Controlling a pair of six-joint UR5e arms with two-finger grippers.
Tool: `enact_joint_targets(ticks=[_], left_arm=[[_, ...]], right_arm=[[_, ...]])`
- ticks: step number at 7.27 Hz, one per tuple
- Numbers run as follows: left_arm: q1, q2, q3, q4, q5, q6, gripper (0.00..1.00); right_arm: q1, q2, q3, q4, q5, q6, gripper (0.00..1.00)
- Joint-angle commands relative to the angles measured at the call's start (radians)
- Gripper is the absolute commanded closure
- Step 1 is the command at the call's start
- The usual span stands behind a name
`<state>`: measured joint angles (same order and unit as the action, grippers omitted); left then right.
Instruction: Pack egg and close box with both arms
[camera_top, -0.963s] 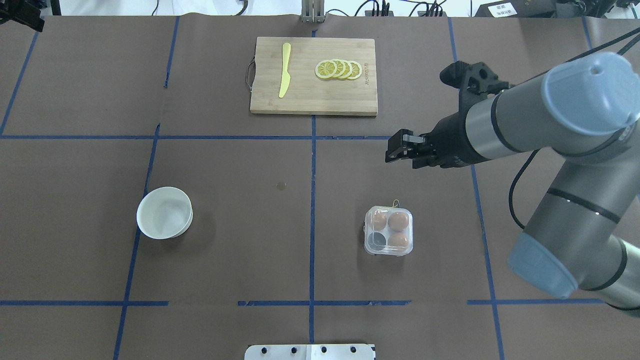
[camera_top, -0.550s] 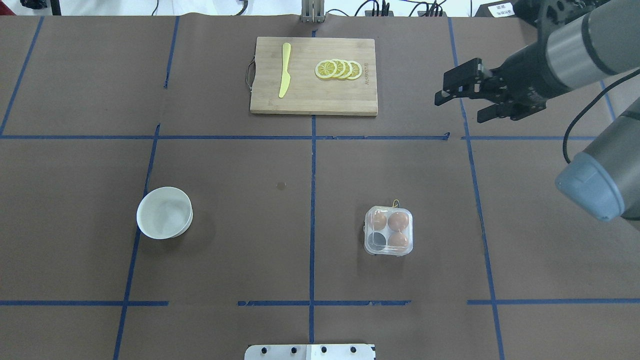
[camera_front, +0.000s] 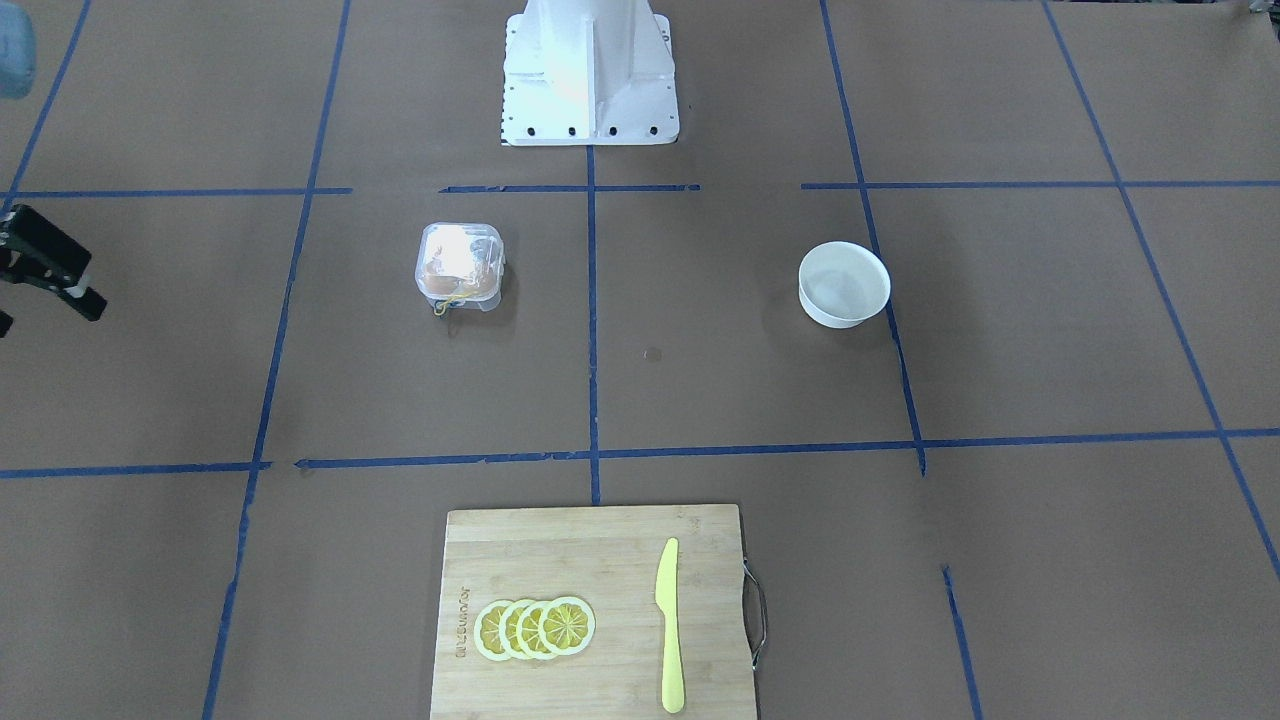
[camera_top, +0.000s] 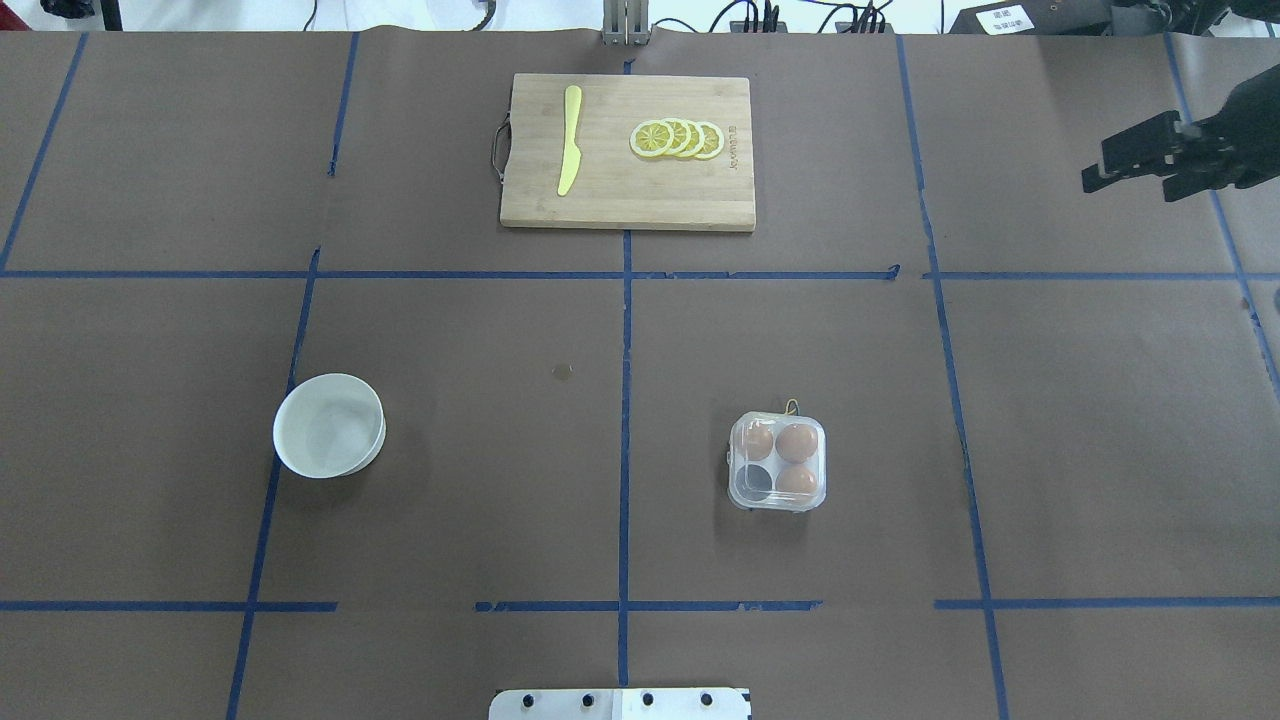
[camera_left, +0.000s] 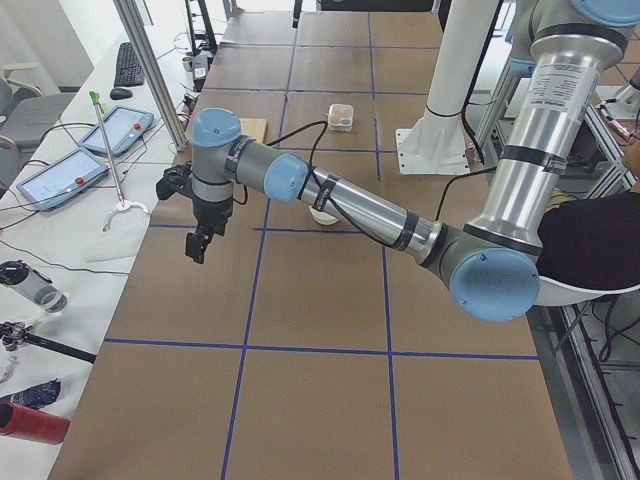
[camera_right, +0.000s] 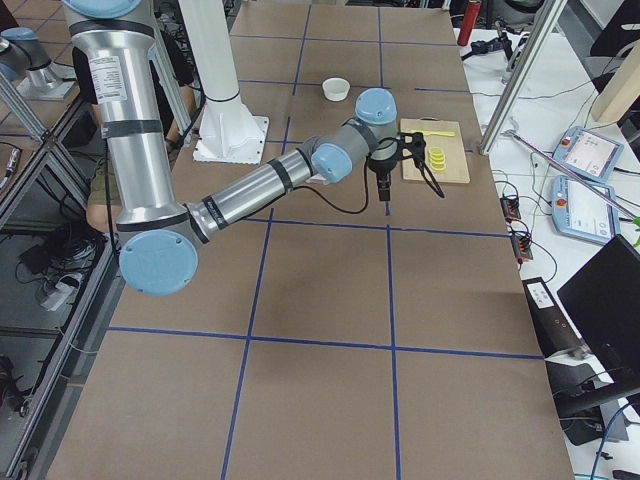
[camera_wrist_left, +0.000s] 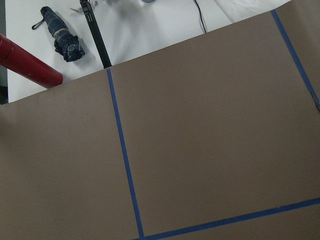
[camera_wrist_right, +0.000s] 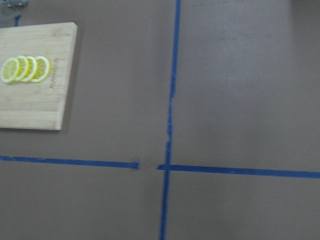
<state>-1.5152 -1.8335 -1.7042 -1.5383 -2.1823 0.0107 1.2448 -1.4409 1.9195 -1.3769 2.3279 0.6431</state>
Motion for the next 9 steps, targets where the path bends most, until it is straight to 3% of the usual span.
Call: enact_joint_targets(ticks=[1,3,6,9], left_arm=[[-0.063,0.058,0.055,-0.003,-0.007,0.139,0.0],[-0.124,0.153,0.06,-0.011,-0.017,0.262,0.0],[-0.128,0.212,0.139,-0.181,-0.01,0.256,0.0],[-0.128,0.283,0.153,-0.149,-0.01,0.258,0.0]], right_arm=[[0.118,-0.03,-0.03,-0.219,-0.012,-0.398,0.0],[0.218,-0.038,-0.072,-0.39,-0.01,-0.696,0.0],[0.28,-0.143,-0.083,-0.367,-0.048,-0.727,0.0],[0.3,-0.191,-0.083,-0.369,-0.029,-0.717,0.0]])
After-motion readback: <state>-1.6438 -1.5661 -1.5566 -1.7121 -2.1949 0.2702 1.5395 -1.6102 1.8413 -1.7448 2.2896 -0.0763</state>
